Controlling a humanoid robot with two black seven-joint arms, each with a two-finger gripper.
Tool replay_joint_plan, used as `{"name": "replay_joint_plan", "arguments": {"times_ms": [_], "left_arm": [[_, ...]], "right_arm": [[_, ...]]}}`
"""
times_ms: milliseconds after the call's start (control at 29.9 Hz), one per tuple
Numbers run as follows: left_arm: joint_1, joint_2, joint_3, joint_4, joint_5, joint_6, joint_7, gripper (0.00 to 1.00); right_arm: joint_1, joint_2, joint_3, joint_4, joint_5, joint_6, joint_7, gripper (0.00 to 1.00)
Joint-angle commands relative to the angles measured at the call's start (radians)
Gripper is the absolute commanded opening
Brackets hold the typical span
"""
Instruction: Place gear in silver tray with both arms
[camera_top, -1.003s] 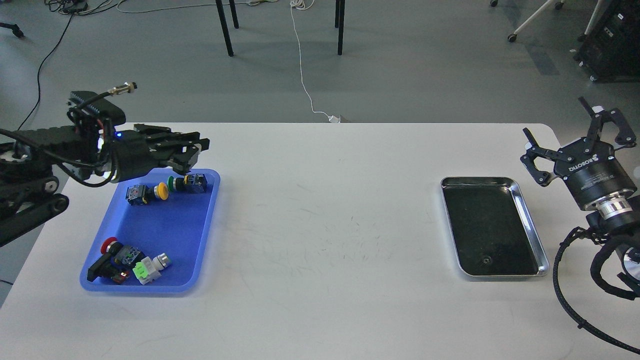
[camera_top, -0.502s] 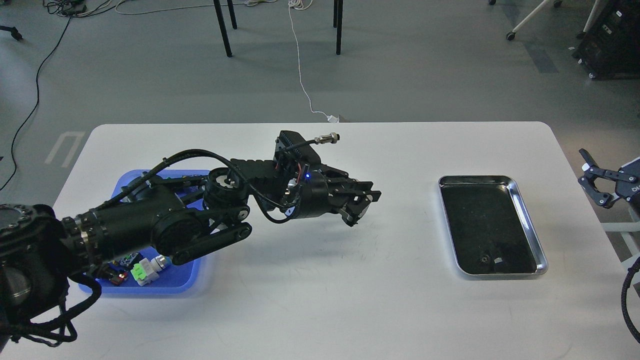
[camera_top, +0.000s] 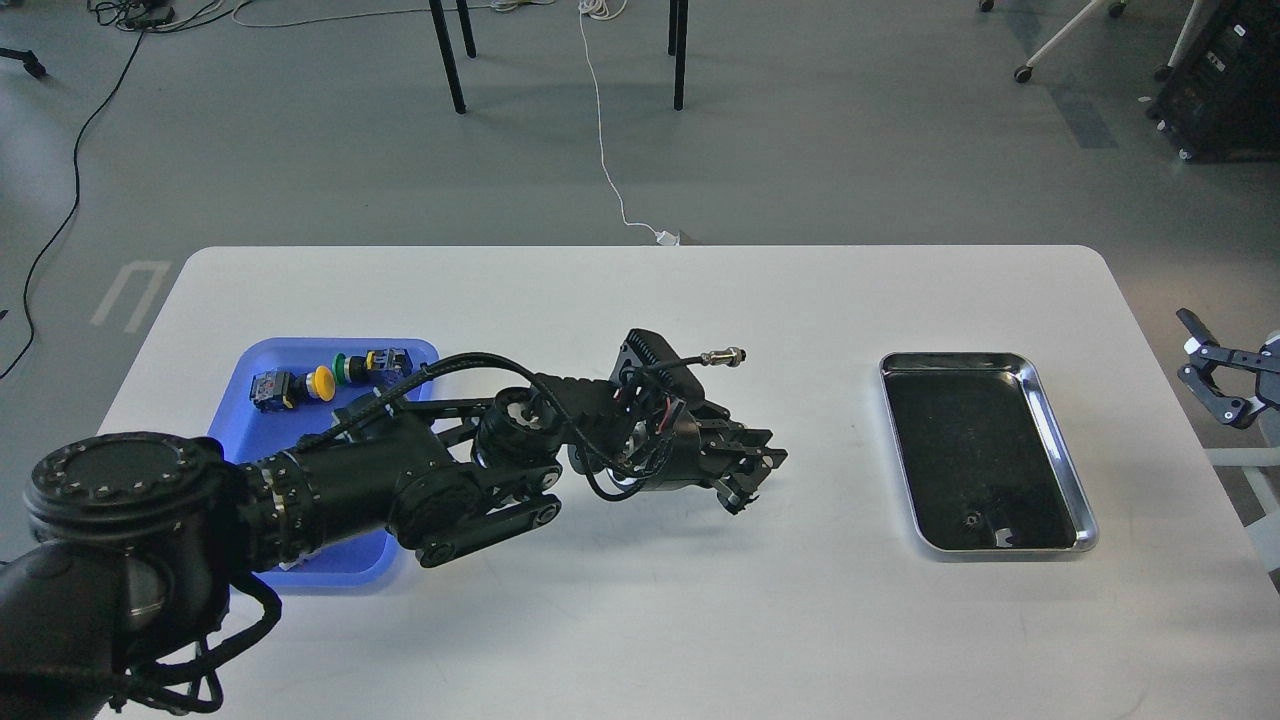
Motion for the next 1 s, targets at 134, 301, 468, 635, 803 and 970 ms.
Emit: {"name": "replay_joint_plan", "arguments": {"times_ms": [134,301,468,635,803,970], "left_arm": [[0.015,0.000,0.031,0.041,0.000,0.038,-0.001,0.24],[0.014,0.000,0.031,0.028,-0.001,0.038,-0.001,0.39],[0.015,0.000,0.014,0.022,-0.014,0.042,-0.001,0.42],[0.017,0.000,-0.089,-0.011,-0.055,0.041,-0.018,0.51],[0.015,0.000,-0.279,-0.011,-0.324,0.038,-0.018,0.64],[-0.002,0.020,-0.437,-0.011,-0.801,0.030,-0.018,0.81]], "right_arm": [[0.001,-0.009,-0.001,0.019,0.000,0.000,0.000,0.96],[0.003,-0.019,-0.003,0.028,-0.003,0.000,0.000,0.96],[0.006,0.004,-0.011,-0.016,-0.090,0.000,0.000,0.96],[0.044,-0.011,0.002,-0.016,-0.098,0.000,-0.005,0.96],[0.259,-0.092,-0.026,-0.019,-0.152,0.000,-0.026,0.96],[0.530,-0.095,-0.141,-0.024,-0.363,0.000,-0.054,0.96]]}}
